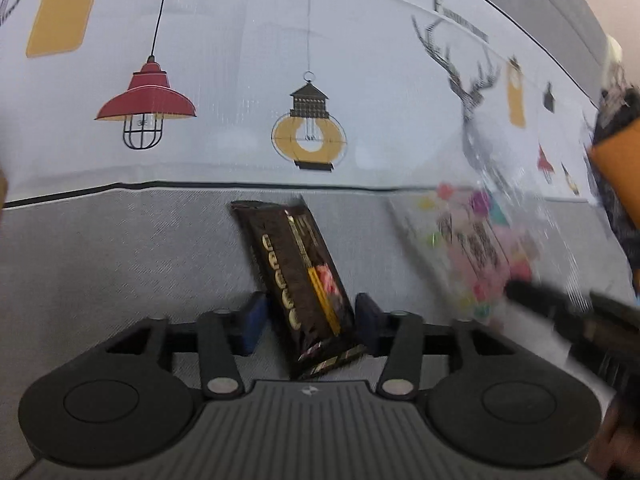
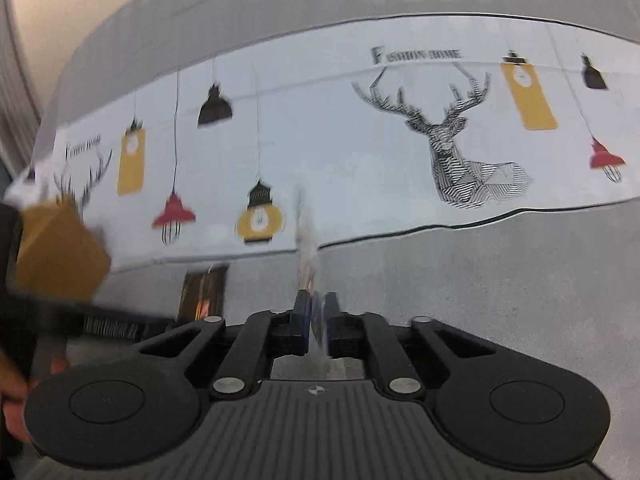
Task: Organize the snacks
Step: 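Carry the dark bar and candy bag into the box, open both tools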
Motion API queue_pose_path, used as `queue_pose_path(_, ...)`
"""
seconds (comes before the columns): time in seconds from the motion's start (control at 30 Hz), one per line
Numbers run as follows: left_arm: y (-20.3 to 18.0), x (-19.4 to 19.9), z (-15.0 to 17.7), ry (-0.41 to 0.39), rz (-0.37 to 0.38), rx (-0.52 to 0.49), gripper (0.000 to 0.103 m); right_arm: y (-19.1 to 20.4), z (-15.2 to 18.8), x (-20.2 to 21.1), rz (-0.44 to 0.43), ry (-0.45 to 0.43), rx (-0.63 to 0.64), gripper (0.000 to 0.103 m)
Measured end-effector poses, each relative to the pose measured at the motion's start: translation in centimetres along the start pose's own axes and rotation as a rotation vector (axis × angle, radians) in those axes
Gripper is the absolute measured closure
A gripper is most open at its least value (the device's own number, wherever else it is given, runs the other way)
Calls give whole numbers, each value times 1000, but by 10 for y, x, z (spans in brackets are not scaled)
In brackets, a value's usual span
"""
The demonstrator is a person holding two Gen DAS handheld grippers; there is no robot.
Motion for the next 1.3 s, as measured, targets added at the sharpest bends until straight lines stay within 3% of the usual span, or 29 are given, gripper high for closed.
queue_pose_path(0.17, -17, -14, -18, -64, -61, -57, 35, 4, 1, -25, -7, 47, 36, 82)
queue_pose_path(0.27, -26, -18, -18, -145, -168, -192, 60, -1, -2, -42, -8, 58, 35, 82)
queue_pose_path(0.4, -15, -11, -15, -143, -189, -173, 60, -4, -13, -41, 10, 16, 17, 90)
queue_pose_path(0.5, -8, 4, -10, -125, -170, -162, 60, 7, -25, -22, -5, -54, 21, 90)
queue_pose_path(0.73, 11, 64, 1, -137, -183, -167, 60, 45, -29, 16, -29, -96, 45, 90)
queue_pose_path(1.0, 57, 178, 12, -247, -185, -151, 60, 139, -31, 71, -74, -186, 26, 90)
queue_pose_path(1.3, 160, 302, 24, -420, -222, -74, 60, 283, -43, 80, -201, -194, 39, 90)
Point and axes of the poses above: each gripper's, at about its wrist camera, not at the fingertips, and x roughly against the way its jaws point, y to its left, z to its underside, the point moved 8 cm from there along -x, roughly the way its jaws point, and after that the axes turned 14 degrees about -z, right-handed, at the moved point
